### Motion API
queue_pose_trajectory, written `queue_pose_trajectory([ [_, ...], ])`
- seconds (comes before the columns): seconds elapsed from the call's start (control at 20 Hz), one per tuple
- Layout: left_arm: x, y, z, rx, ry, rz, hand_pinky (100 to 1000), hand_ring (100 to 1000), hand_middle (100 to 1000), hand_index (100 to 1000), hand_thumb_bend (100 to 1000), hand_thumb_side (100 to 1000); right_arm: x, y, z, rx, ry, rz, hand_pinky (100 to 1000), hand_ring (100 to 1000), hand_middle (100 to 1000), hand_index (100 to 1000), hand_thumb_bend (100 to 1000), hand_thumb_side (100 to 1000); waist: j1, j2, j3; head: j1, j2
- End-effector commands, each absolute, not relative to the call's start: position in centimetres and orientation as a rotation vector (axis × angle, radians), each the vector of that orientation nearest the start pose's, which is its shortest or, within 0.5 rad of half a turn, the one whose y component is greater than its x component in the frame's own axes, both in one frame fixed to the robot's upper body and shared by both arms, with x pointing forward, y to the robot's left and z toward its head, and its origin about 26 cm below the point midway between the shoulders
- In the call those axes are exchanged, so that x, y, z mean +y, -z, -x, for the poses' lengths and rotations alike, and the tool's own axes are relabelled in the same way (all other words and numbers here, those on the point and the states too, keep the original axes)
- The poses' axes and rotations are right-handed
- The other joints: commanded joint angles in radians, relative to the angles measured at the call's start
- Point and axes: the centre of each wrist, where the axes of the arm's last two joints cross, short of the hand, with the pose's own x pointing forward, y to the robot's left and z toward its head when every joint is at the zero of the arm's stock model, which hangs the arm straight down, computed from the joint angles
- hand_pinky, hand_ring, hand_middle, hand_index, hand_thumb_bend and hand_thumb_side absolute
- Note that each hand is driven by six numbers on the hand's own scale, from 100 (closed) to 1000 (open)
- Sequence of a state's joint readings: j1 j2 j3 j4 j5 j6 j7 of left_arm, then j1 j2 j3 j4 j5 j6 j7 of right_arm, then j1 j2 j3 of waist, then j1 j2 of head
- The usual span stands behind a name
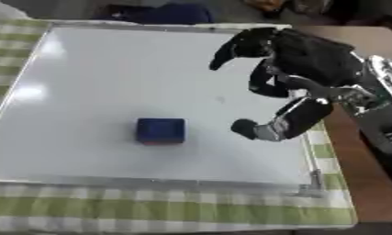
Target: Wipe the whiteboard clean with a brush.
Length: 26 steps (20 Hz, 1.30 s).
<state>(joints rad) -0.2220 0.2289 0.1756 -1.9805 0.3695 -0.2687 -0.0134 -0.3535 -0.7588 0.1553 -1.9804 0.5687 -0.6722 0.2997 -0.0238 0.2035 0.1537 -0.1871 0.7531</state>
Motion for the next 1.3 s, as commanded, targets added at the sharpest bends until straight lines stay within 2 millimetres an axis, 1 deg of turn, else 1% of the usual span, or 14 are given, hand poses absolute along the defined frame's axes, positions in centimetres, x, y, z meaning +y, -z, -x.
queue_pose_trajectory([
  [0.05,29.7,-18.7,-29.1,-2.517,-0.037,0.152,507,591,562,538,165,995,-27.4,-24.0,-29.8,2.195,2.172,-0.694,792,837,795,100,337,824,0.0,-0.011,0.003,-0.005,-0.007],
  [0.2,29.7,-18.7,-29.1,-2.515,-0.034,0.155,507,591,562,538,165,995,-26.6,-24.0,-29.9,2.158,2.218,-0.707,798,851,814,100,359,807,-0.003,-0.011,0.007,-0.008,-0.006],
  [0.55,29.6,-18.8,-29.1,-2.512,-0.029,0.164,507,591,562,537,163,997,-24.9,-23.9,-30.1,2.102,2.31,-0.74,797,854,808,100,390,794,-0.007,-0.011,0.015,-0.02,-0.003],
  [0.7,29.5,-18.8,-29.2,-2.509,-0.025,0.17,507,591,562,536,161,999,-24.1,-23.8,-30.1,2.087,2.344,-0.755,787,848,797,100,363,824,-0.008,-0.011,0.02,-0.026,-0.003],
  [0.95,29.4,-18.8,-29.2,-2.509,-0.019,0.182,507,591,562,536,161,999,-23.1,-23.9,-30.2,2.077,2.35,-0.857,758,815,754,100,323,841,-0.01,-0.009,0.034,-0.039,-0.006],
  [1.1,29.2,-18.9,-29.3,-2.509,-0.015,0.191,507,591,562,536,162,998,-22.4,-24.1,-30.2,2.059,2.342,-0.919,742,808,760,100,295,870,-0.012,-0.008,0.044,-0.047,-0.006],
  [1.3,29.1,-19.0,-29.3,-2.509,-0.012,0.2,507,592,562,535,163,998,-21.9,-23.7,-30.9,2.036,2.364,-0.989,702,786,785,100,288,878,-0.016,-0.008,0.054,-0.055,-0.002],
])
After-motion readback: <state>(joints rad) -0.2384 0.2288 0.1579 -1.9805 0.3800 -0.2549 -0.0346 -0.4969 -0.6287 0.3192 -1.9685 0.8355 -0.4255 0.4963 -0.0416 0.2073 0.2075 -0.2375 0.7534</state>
